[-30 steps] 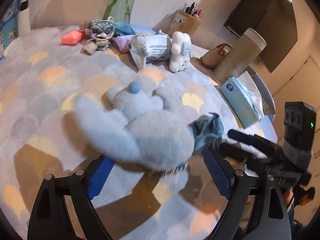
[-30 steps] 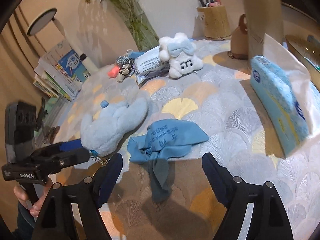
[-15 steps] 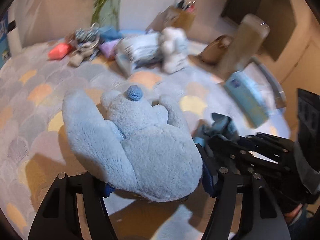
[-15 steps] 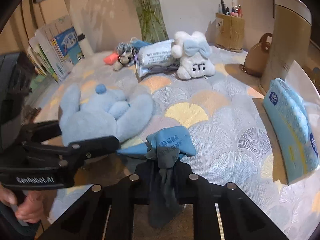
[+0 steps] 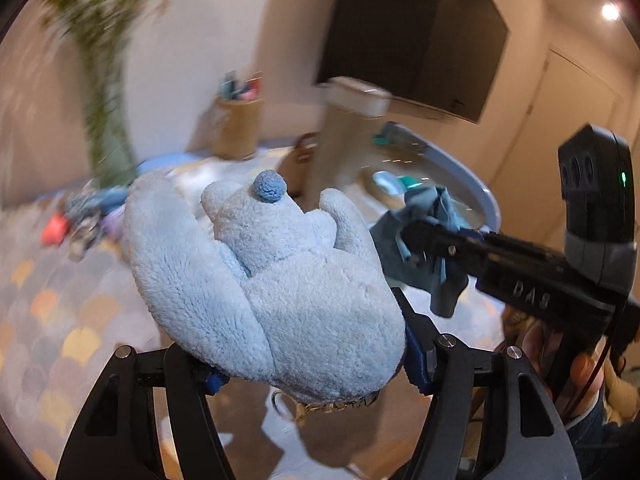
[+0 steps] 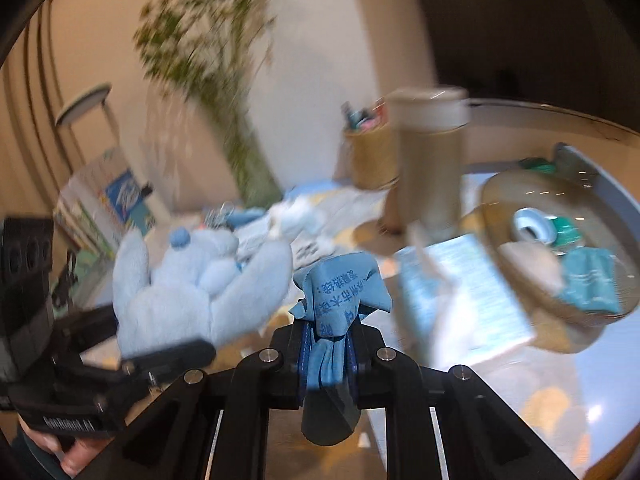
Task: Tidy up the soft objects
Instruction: 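Lift the bunny and blue cloth and carry them toward the glass bowl, then open both grippers to drop the bunny and blue cloth into the bowl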
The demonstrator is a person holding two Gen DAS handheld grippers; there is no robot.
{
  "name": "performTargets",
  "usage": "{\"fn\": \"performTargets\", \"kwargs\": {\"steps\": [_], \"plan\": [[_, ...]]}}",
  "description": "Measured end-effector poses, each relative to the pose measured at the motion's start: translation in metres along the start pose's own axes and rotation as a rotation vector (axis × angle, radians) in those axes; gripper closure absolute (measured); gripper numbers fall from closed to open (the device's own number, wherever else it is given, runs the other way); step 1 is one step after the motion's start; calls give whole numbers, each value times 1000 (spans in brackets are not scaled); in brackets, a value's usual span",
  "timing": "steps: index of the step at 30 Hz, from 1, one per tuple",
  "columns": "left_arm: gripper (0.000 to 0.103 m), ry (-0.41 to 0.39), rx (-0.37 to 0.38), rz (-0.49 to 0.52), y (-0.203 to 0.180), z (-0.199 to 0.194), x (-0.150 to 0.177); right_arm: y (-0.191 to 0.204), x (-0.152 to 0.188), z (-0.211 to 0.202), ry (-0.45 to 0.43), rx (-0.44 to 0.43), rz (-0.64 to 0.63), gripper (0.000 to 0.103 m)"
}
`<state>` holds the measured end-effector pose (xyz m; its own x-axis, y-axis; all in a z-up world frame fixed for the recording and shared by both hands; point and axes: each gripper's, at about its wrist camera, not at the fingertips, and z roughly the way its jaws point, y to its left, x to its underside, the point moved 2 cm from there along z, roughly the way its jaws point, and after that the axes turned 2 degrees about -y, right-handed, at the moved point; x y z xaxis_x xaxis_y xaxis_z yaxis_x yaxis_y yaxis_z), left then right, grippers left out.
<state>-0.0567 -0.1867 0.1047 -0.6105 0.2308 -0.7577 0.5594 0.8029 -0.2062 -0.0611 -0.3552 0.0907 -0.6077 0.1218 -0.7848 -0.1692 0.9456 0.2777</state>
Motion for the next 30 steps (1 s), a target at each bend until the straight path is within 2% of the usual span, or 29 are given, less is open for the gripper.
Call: {"fn": "performTargets", "kwargs": {"steps": [5,10,13,16,19,22,24,25,27,28,30], "plan": [[38,15,97,92,-58,30,-35,-51,-25,-43,-81,47,77,88],[38,44,141,184,-115,82,-60,-124,-50,-76,-174,110,203,88],[38,48,131,212,-134,117,-77,-172,-62,-77,-178,157,291,88],[38,55,115,199,-142,150,-91,-211,-71,-69,-166,184,362,88],[38,47,101,195,-152,175,-107,-240,-75,-58,-141,214,416,88],[33,13,72,178,-157,192,-122,-260,-80,-41,-96,265,429,88],[25,33,61,172,-159,204,-129,-268,-81,-28,-48,258,428,82],[24,64,73,166,-160,212,-132,-275,-80,-20,-7,239,449,77],[24,99,88,159,-161,216,-129,-284,-73,-13,46,213,492,62],[24,98,92,163,-162,214,-127,-286,-69,-14,56,211,504,49],[24,89,97,181,-164,205,-120,-288,-63,-21,39,220,503,46]]}}
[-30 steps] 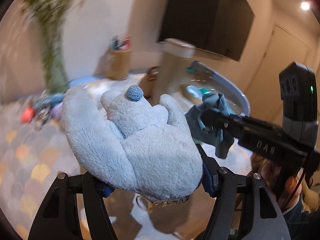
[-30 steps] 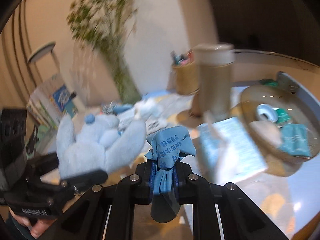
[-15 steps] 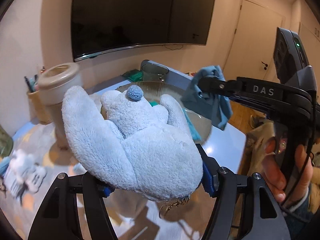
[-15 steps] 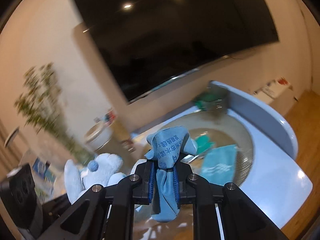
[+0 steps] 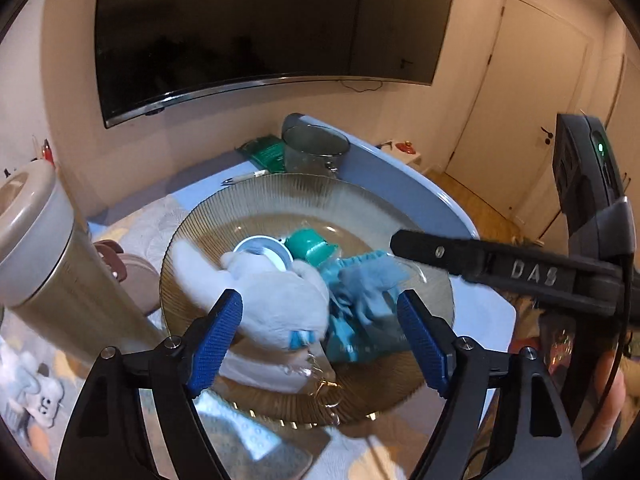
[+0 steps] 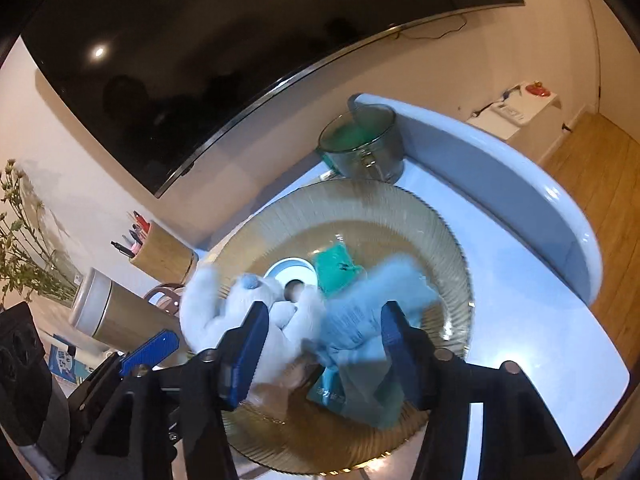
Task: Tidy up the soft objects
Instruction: 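Open both grippers to drop the bunny and blue cloth into the bowl, then move both grippers back over the items on the bed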
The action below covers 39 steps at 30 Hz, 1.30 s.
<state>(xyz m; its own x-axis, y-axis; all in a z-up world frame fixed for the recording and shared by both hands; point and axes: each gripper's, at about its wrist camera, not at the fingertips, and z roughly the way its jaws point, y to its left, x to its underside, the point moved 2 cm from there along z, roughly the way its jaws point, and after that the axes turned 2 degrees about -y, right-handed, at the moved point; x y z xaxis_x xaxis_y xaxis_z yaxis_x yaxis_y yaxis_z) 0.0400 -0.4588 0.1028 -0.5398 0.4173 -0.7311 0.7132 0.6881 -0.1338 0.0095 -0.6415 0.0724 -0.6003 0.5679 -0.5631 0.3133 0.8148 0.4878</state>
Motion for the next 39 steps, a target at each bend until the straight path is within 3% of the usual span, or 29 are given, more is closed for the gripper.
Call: {"fn": "performTargets", "kwargs": {"steps": [6,9,11,14,19,23,24,25,26,28,32,34,39], "plan": [[24,-42,48,21,-5,-52,18,11,10,-29,-34,-37,-32,44],[24,-99,3,36,1,-91,29,26,22,-42,-40,-57,-60,40],[24,-120,-19,22,14,-116,40,39,37,-51,-48,-73,-92,25],[24,-151,-58,-13,43,-157,65,57,67,-61,-56,-81,-182,23],[21,-173,-209,-97,108,-217,109,106,115,-74,-5,-183,-322,23],[19,-200,-309,-259,177,-264,146,166,146,-75,25,-217,-466,21],[18,-201,-358,-283,187,-271,153,183,155,-71,35,-231,-496,21],[18,-190,-465,-297,201,-278,162,201,165,-67,47,-252,-528,20],[17,-163,-602,-298,215,-282,172,220,175,-61,61,-274,-555,20],[17,-134,-662,-304,238,-282,189,244,192,-44,94,-291,-583,20],[17,-68,-597,-431,288,-266,231,281,230,10,173,-277,-618,20],[17,-32,-617,-474,306,-250,250,289,244,39,194,-245,-634,20],[17,1,-590,-527,329,-224,282,291,257,85,187,-198,-633,20]]}}
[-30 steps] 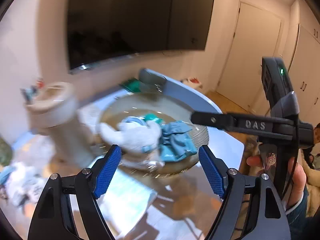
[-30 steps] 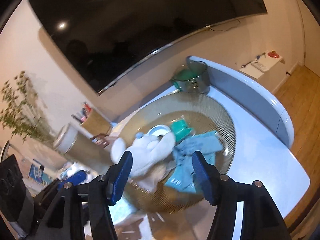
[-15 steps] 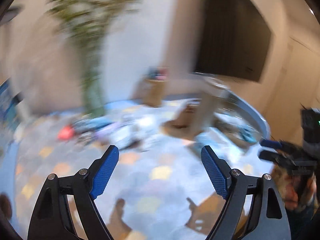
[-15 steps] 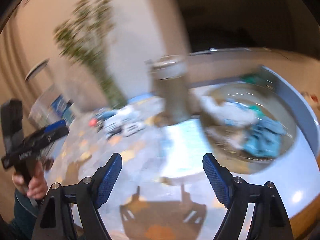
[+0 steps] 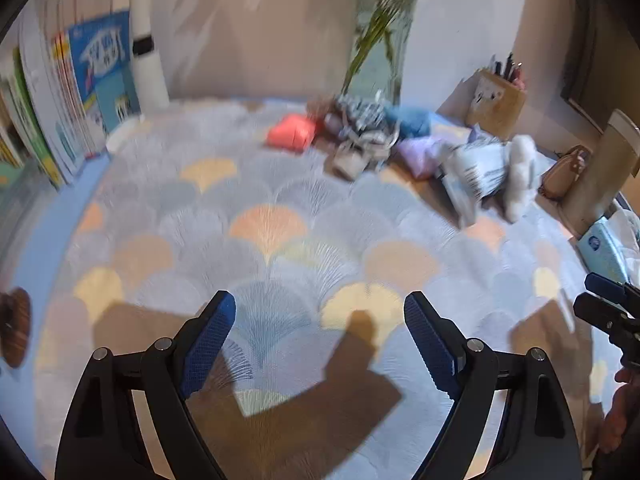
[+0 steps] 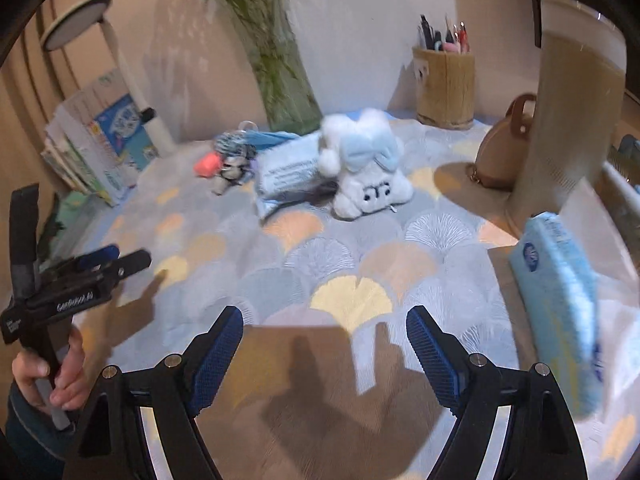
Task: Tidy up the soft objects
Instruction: 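Move both grippers back over the items on the bed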
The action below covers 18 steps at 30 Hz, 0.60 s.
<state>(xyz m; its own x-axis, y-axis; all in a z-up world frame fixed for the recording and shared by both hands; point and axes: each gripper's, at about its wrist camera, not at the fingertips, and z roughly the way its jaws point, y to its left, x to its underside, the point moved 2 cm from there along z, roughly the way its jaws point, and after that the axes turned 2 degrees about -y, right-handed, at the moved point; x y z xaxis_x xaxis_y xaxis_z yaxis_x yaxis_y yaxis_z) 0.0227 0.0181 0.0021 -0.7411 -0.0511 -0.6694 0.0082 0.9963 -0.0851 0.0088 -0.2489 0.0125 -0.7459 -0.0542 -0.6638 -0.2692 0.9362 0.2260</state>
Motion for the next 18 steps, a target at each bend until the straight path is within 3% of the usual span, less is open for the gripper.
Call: {"fn": "performTargets", "kwargs": {"steps": [2,5,18], "plan": [[18,41,-8,-24,4,9,6,-4,4,13,0,4,15,20],[17,27,-21,-15,1,7,6,-11,7,30,41,46,23,20],[17,37,-26,80,-12,6,7,-17,8,30,35,48,50,19]]}}
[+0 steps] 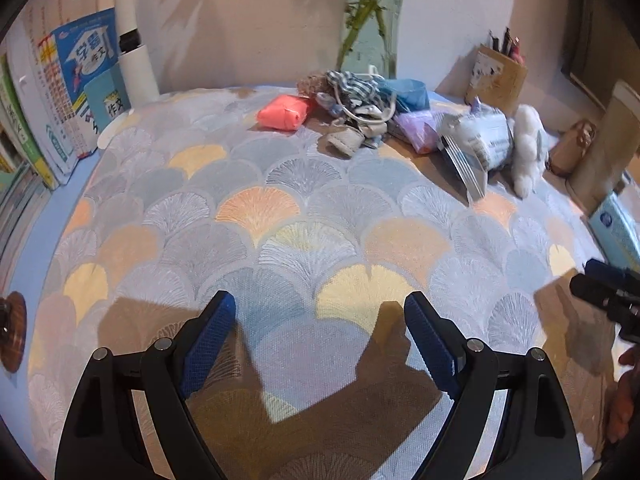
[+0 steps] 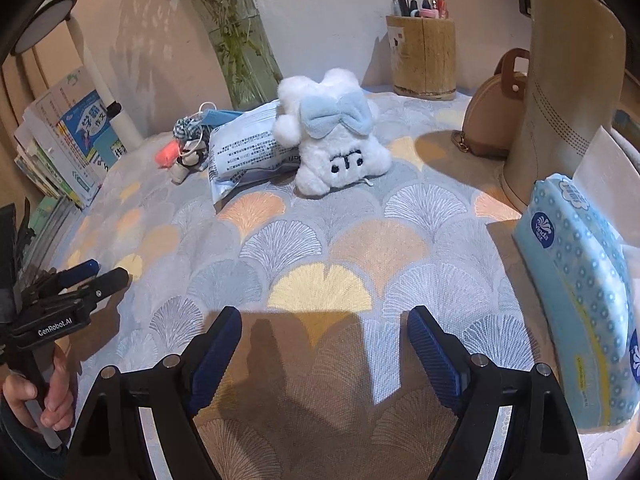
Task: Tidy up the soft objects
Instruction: 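Move both grippers back over the items on the bed, then grasp the white snack bag with the left gripper while the right grasps the white plush toy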
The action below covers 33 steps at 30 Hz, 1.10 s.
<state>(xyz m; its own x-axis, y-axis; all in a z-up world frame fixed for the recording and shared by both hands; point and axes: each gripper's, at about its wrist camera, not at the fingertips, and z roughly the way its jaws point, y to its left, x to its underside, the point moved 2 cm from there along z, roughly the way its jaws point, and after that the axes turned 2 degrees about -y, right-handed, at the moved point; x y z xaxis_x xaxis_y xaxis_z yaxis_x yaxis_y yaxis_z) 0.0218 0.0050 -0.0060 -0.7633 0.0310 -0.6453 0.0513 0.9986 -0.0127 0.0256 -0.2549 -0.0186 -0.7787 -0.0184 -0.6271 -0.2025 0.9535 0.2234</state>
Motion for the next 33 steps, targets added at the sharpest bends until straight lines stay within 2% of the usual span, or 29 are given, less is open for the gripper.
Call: {"fn": "performTargets", "kwargs": {"steps": [2,4,6,9,12,16,23,25,26,27,28,30,33], "plan": [[18,44,-13,40,-5,-1,-2,-2,0,-1,13,-17,14,19],[18,60,18,65,-9,-12,-12,-1,-1,-3,51,-38,17,19],[17,17,72,96,-17,-30,-33,4,-6,-7,92,-73,-1,19],[17,-52,97,184,-36,-40,-63,9,-30,-15,58,-49,-36,19],[17,-60,156,265,-56,-20,-86,4,-57,-8,5,-25,-17,16],[18,-83,196,310,-74,13,-107,-9,-85,22,-58,-3,15,16],[18,-96,239,506,-109,44,-113,-15,-97,54,-116,-40,-20,16],[25,-91,230,553,-119,52,-112,-18,-100,59,-110,-56,-13,16],[36,-78,241,558,-121,56,-112,-19,-101,62,-101,-61,-12,16],[37,-71,248,557,-122,58,-111,-18,-100,65,-87,-67,-14,19],[39,-79,247,555,-122,59,-111,-19,-100,66,-77,-83,-17,32],[56,-95,255,547,-121,56,-111,-20,-100,66,-82,-68,-21,37],[60,-111,246,503,-117,47,-111,-21,-99,60,-113,-86,-16,51]]}}
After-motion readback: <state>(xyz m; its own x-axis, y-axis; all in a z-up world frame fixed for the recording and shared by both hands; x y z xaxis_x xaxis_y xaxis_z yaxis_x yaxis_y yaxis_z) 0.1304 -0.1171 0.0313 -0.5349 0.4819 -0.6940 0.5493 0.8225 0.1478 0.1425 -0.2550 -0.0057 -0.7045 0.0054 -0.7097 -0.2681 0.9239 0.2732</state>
